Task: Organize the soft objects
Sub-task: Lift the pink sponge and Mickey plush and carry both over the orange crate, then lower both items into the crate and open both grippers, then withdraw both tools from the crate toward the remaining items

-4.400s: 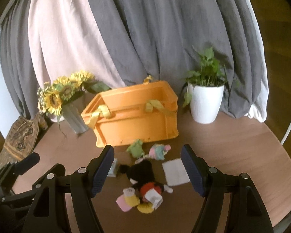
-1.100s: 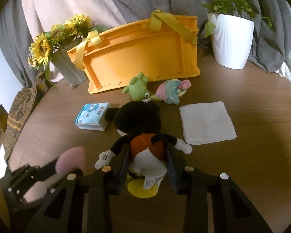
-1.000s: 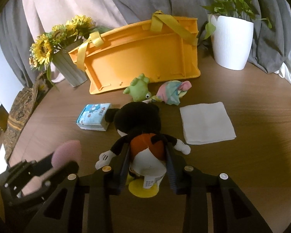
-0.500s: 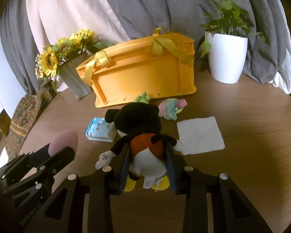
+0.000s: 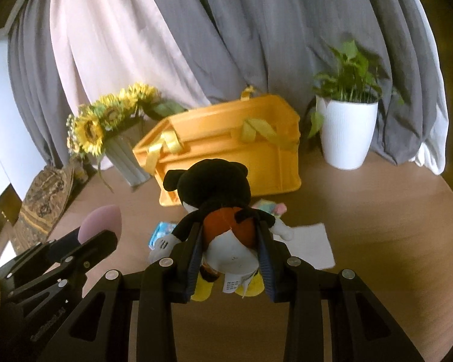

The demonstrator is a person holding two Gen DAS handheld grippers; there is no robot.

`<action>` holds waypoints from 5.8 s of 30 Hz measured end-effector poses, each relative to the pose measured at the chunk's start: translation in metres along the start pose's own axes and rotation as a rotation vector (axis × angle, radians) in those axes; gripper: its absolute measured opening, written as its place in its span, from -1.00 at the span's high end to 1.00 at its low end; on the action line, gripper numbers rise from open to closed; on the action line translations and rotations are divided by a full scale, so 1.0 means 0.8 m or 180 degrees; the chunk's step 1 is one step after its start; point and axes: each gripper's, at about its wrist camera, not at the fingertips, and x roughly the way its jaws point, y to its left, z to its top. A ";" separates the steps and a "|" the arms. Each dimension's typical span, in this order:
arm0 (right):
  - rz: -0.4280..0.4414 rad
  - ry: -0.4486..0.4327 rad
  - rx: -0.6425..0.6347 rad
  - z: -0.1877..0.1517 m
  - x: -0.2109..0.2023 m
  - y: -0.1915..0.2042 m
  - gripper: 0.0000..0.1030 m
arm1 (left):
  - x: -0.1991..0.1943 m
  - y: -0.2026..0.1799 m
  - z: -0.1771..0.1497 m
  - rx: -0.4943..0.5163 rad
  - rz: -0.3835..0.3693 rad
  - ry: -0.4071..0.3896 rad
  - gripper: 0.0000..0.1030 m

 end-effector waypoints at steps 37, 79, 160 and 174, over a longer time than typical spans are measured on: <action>-0.0139 -0.0935 0.0010 0.102 -0.041 0.047 0.31 | -0.027 0.029 0.128 0.0240 -0.0135 -0.0823 0.32; 0.0239 -0.0810 -0.0264 0.214 0.122 0.018 0.31 | 0.141 0.055 0.205 0.0114 0.0185 -0.0670 0.32; -0.0266 -0.0743 0.0001 0.148 0.039 0.018 -0.39 | 0.042 0.045 0.125 0.0063 0.0380 -0.0481 -0.25; -0.0407 -0.0841 0.0029 0.103 -0.010 0.020 -0.51 | -0.002 0.038 0.077 0.0056 0.0466 -0.0476 -0.39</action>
